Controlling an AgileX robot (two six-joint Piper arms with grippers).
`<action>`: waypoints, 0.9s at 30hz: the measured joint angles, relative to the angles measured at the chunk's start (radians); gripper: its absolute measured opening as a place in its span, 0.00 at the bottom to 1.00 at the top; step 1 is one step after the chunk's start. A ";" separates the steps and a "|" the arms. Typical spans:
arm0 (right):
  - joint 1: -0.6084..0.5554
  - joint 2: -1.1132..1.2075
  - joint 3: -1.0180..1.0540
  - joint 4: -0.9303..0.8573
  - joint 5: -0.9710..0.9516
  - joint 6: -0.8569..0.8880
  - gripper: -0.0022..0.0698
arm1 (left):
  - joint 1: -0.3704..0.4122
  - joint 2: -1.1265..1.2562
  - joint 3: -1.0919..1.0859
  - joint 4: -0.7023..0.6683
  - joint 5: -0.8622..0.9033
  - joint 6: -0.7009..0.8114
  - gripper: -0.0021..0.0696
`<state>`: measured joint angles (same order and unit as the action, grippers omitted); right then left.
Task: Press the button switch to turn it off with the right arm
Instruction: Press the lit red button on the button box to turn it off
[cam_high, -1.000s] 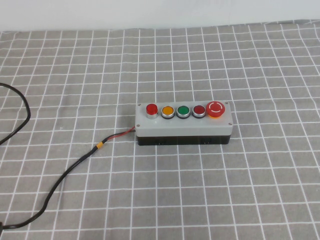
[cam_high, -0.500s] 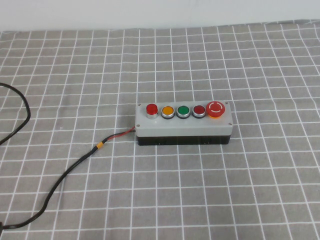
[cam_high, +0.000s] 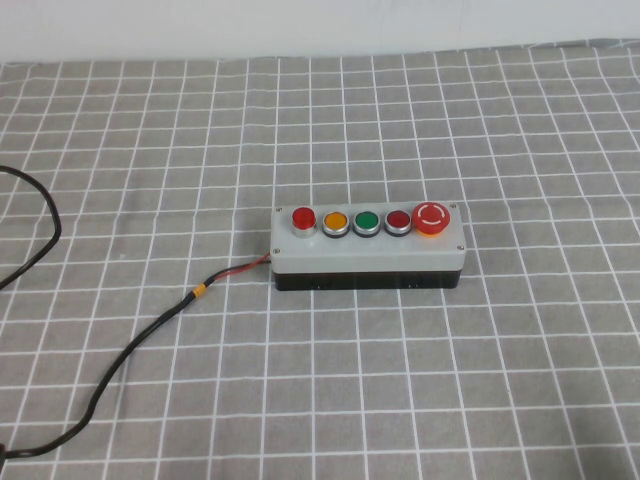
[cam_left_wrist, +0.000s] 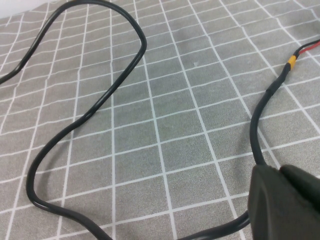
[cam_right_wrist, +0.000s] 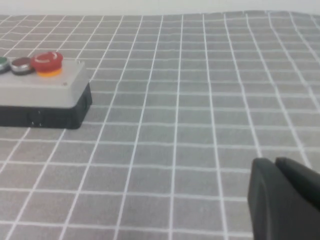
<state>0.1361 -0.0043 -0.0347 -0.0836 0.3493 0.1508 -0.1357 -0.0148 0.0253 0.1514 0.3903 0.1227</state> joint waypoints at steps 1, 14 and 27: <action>-0.004 -0.003 0.030 0.010 -0.030 0.000 0.01 | 0.000 0.000 0.000 0.000 0.000 0.000 0.02; -0.011 -0.003 0.060 0.107 0.008 0.000 0.01 | 0.000 0.000 0.000 0.000 0.000 0.000 0.02; -0.011 -0.003 0.060 0.111 0.010 0.000 0.01 | 0.000 0.000 0.000 0.000 0.000 0.000 0.02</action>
<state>0.1248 -0.0075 0.0258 0.0274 0.3591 0.1508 -0.1357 -0.0148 0.0253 0.1514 0.3903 0.1227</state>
